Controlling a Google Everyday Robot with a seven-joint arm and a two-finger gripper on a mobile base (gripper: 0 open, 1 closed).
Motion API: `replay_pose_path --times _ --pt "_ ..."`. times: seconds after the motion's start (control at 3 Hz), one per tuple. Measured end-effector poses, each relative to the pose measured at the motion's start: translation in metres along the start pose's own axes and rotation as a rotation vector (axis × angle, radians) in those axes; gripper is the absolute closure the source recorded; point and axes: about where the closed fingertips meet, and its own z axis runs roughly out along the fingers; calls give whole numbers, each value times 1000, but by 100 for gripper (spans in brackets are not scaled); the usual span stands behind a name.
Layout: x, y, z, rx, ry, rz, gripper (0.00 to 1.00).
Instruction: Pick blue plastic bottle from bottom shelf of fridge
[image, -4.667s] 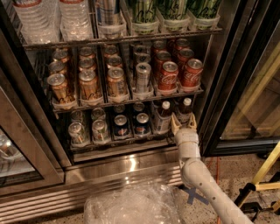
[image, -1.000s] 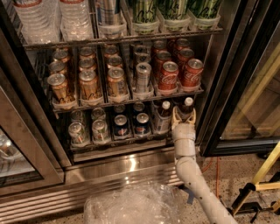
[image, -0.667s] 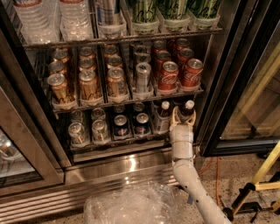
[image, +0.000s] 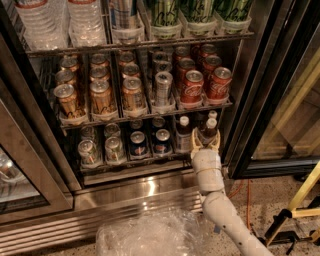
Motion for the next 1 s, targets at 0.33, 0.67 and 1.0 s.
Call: replay_pose_path --times 0.33,0.67,1.0 --pt "-10 6 -11 -98 83 13 100" --pt "-13 9 -19 -175 152 35 100" --pt "-21 18 -29 -259 177 50 100"
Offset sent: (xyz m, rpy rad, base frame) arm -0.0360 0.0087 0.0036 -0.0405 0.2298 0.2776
